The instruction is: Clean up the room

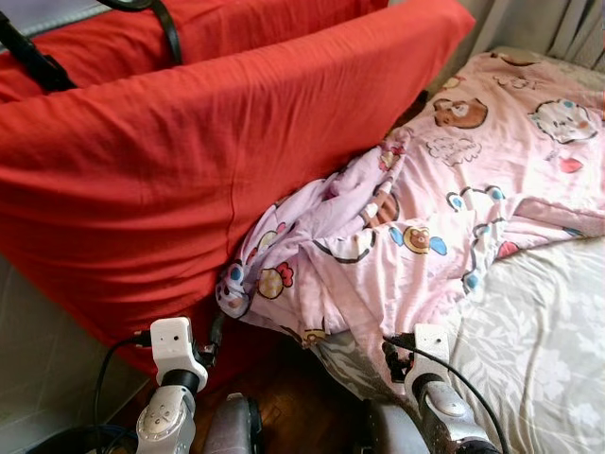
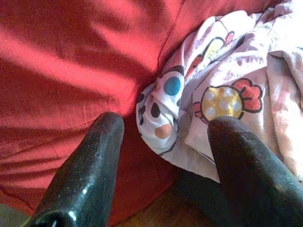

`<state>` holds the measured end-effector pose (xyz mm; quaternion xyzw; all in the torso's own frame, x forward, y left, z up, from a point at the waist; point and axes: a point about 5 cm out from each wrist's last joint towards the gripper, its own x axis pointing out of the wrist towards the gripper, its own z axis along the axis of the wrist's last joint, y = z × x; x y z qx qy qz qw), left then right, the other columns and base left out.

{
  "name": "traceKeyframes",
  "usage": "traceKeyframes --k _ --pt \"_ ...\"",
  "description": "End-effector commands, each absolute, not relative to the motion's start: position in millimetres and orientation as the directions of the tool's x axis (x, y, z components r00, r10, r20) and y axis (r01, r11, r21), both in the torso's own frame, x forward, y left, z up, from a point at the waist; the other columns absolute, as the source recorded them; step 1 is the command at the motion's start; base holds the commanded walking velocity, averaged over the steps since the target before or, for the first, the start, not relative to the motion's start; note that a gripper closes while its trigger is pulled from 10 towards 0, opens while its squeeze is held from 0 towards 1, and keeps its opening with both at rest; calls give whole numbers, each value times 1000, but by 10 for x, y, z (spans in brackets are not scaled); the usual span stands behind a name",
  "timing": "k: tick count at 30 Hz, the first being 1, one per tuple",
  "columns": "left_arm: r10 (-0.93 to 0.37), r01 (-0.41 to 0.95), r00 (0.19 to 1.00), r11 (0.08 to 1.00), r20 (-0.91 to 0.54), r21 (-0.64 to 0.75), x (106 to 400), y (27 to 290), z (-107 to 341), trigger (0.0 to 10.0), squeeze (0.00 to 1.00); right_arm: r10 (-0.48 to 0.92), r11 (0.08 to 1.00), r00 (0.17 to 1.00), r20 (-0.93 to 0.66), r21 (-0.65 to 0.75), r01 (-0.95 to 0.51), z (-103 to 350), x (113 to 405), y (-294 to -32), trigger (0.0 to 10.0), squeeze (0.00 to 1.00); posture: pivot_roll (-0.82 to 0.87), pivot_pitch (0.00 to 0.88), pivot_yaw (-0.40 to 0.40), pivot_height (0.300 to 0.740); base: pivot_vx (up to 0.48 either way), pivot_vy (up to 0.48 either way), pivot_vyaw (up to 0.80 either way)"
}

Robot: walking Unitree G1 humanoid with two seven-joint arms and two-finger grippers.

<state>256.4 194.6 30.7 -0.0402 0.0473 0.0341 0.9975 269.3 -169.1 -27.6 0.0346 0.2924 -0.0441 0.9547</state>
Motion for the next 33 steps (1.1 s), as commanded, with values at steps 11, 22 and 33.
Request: traceKeyframes --k 11,22,33 --pt "47 -57 993 994 -109 -92 2510 1930 334 10000 0 -108 988 781 -615 24 155 -322 2660 -1747 10000 0 61 247 16 636 0 0 0" --pt "39 -49 994 995 -105 -88 2394 1920 377 10000 0 -106 990 797 -595 10 139 -222 2789 -1729 10000 0 97 297 31 636 0 0 0" --pt "53 -64 991 994 -125 -91 2193 1916 392 10000 0 -117 993 800 -588 -41 115 -183 2832 -1762 10000 0 122 353 28 636 0 0 0"
